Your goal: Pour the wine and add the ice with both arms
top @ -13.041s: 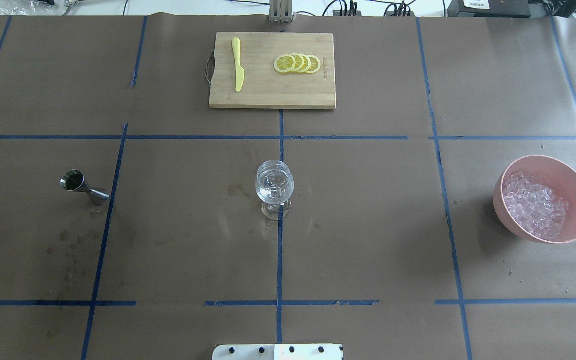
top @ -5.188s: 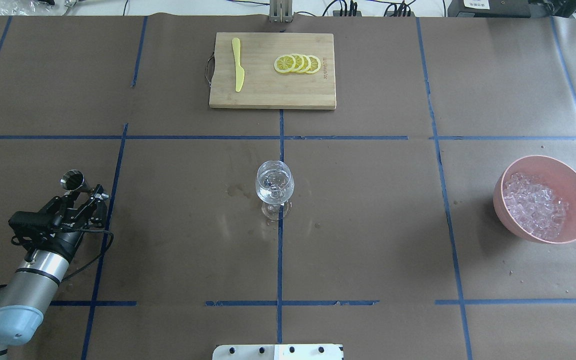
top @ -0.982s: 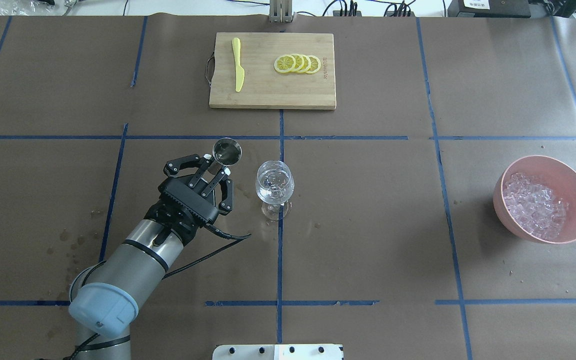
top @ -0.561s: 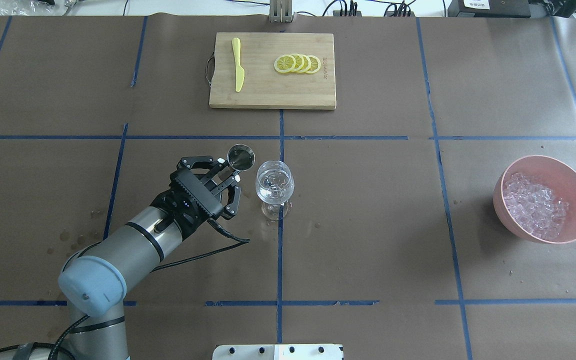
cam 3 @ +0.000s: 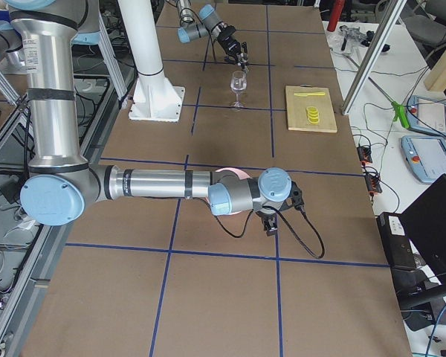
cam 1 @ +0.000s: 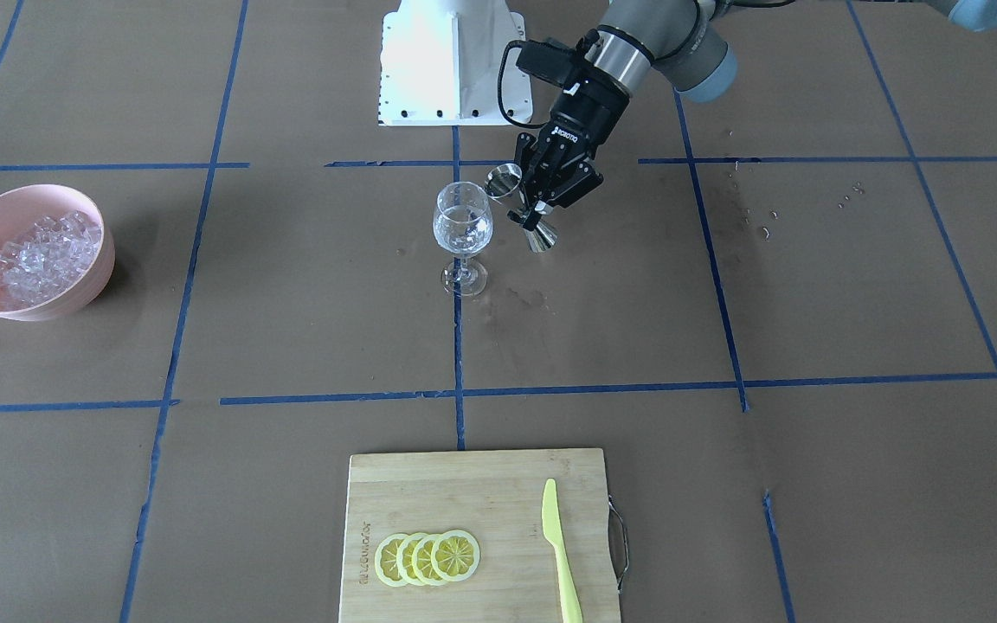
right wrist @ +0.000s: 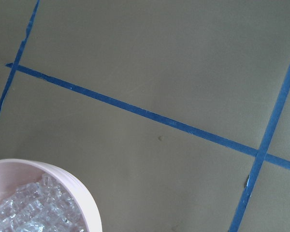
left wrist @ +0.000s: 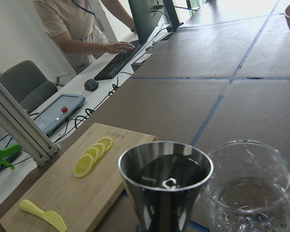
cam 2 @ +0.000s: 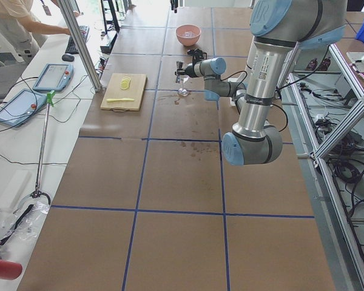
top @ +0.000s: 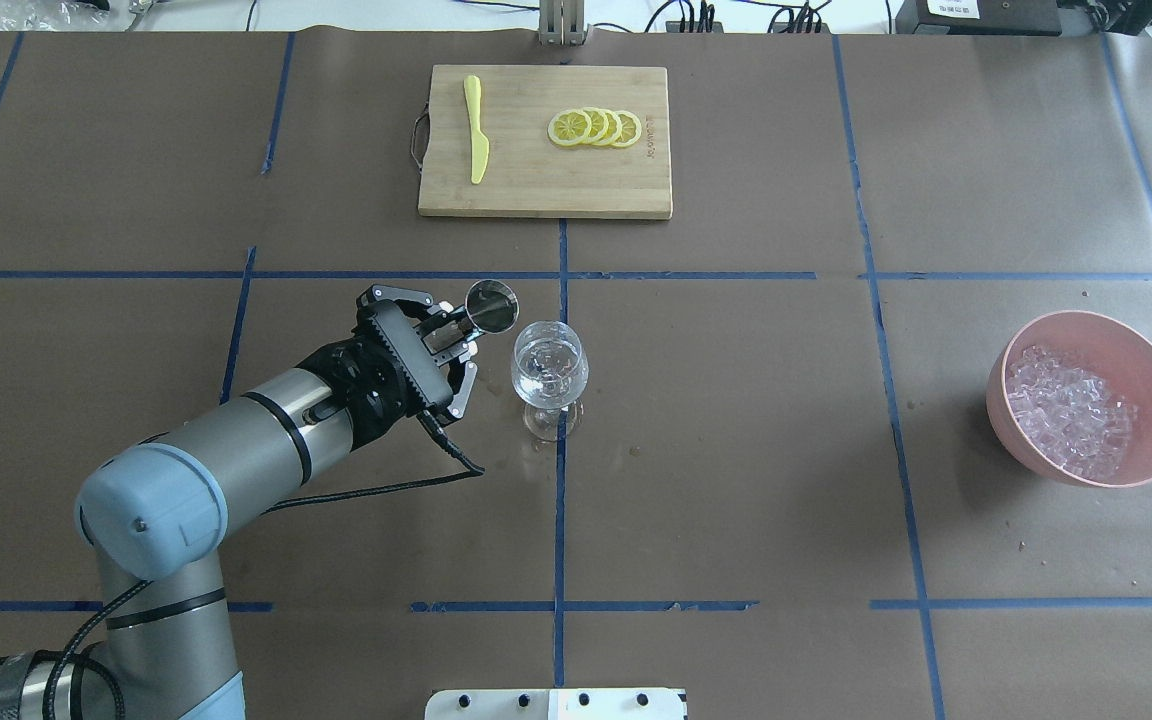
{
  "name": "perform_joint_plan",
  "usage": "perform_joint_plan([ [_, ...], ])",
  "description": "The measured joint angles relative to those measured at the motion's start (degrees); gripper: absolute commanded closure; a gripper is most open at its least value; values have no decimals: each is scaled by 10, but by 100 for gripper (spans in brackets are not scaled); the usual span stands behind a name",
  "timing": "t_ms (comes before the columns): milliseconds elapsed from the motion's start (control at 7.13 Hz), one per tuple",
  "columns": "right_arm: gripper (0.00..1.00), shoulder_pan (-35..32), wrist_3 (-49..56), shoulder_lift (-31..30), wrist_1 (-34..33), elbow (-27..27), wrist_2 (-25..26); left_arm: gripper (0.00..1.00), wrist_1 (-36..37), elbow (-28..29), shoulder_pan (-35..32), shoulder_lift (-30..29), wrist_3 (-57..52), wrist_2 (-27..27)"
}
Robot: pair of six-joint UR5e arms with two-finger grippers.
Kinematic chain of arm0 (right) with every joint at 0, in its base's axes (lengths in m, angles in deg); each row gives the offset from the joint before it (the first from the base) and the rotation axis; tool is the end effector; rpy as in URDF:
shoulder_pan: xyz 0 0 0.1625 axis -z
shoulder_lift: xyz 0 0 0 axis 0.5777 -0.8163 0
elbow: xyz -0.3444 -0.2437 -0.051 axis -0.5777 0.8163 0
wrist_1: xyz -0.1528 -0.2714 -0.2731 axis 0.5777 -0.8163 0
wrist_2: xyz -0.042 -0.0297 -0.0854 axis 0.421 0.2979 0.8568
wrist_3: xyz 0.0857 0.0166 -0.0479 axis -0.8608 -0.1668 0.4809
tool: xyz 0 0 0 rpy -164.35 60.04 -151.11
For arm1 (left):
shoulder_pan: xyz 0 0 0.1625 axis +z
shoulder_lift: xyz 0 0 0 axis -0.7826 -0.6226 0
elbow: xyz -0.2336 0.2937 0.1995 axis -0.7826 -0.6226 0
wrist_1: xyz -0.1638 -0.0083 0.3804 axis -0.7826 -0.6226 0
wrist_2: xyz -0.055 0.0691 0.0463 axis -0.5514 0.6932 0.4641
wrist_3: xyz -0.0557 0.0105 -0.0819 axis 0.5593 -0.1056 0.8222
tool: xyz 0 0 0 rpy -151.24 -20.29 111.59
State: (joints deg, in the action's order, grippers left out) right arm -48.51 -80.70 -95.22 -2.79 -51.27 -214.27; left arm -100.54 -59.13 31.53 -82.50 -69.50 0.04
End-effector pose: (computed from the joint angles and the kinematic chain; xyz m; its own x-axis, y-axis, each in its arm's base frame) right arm -0.0046 -0.5165 0.6202 0.5314 -0.3328 0.7790 0.1610 0.9425 0.2929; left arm 0.4611 -0.3489 0.2222 0.6661 0.7436 -0.0582 0.0367 0.0453 0.9983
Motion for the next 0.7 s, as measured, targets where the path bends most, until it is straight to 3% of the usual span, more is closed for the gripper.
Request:
perform_joint_plan([
  [280, 0, 2, 0, 0, 0, 1, 0, 100, 41, -16, -6, -3, -45, -4],
  [701, 0, 3, 0, 0, 0, 1, 1, 100, 162, -42, -8, -33, -97, -4],
])
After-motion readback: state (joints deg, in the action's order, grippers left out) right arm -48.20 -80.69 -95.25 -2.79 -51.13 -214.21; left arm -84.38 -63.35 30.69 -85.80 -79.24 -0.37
